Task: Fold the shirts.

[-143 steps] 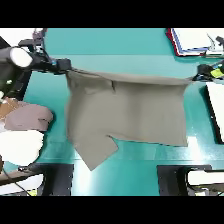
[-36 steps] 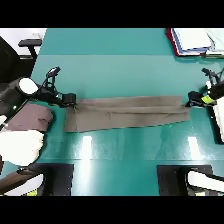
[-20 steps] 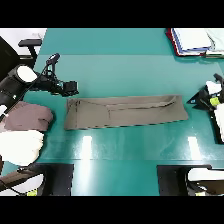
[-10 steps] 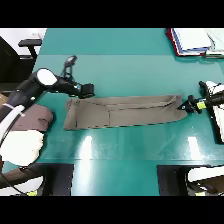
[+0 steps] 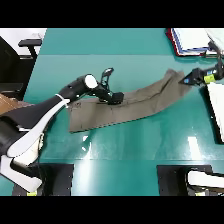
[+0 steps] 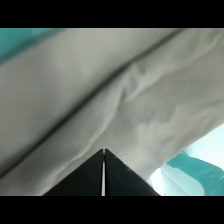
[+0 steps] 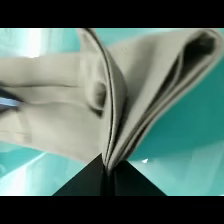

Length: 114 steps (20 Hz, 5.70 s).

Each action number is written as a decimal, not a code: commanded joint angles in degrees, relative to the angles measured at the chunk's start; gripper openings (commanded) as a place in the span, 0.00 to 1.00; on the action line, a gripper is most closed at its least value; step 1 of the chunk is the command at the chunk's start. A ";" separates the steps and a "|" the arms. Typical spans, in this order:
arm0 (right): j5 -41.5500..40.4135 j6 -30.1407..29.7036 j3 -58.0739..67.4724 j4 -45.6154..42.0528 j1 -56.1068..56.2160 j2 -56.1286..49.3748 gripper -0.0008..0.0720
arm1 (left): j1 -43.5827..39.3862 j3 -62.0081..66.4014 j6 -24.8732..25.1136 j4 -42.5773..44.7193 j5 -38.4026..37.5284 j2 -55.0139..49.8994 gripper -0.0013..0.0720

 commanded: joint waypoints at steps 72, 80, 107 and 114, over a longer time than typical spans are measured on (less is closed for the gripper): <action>-19.06 8.50 3.74 -1.75 -20.06 -1.86 0.03 | 19.12 7.06 -0.02 12.92 -6.54 37.42 0.05; -25.86 8.50 3.87 -1.33 -32.22 -1.53 0.03 | 18.53 6.86 -0.04 12.94 -6.47 37.07 0.05; 2.62 11.47 4.39 -30.42 -45.66 5.53 0.33 | 18.53 3.74 2.19 12.83 -7.63 37.07 0.05; -1.07 13.90 1.07 -19.08 -51.93 10.21 0.84 | 18.53 3.74 2.58 12.79 -7.41 37.07 0.05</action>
